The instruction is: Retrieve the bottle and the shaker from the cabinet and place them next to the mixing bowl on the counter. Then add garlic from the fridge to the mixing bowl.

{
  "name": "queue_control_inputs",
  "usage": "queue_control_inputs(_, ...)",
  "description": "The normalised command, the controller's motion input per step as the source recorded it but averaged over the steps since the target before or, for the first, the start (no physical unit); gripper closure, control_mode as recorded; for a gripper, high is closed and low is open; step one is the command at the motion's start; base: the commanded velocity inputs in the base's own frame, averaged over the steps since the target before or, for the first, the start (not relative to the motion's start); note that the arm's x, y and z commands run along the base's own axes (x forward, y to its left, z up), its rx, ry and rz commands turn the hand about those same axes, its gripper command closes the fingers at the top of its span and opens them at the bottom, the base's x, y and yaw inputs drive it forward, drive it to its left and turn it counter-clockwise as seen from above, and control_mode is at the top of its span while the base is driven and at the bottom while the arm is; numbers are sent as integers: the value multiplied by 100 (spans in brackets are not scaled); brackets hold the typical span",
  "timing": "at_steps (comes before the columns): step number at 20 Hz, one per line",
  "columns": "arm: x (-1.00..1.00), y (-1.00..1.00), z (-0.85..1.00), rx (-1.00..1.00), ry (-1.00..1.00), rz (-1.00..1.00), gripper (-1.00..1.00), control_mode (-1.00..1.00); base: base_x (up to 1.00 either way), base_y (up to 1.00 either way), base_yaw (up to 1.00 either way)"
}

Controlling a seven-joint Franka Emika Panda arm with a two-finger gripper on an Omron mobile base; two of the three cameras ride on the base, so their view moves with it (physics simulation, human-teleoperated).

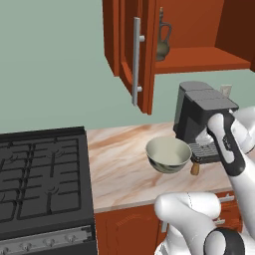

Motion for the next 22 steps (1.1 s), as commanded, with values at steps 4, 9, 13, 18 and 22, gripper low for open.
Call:
queue_control_inputs(4, 5, 4, 51, 4, -7, -22, -100, -100, 0, 0, 0)
queue_control_inputs(9, 63, 44, 10, 1, -13, -38, -100, -100, 0, 0, 0)
queue_control_inputs(13, 40, 47, 11, 0, -4, -45, -100, -100, 0, 0, 0)
queue_control_inputs(18, -12, 2, 66, 1, 0, -4, -100, -100, 0, 0, 0)
queue_control_inputs(22, -32, -2, 65, 3, 0, 4, -100, -100, 0, 0, 0)
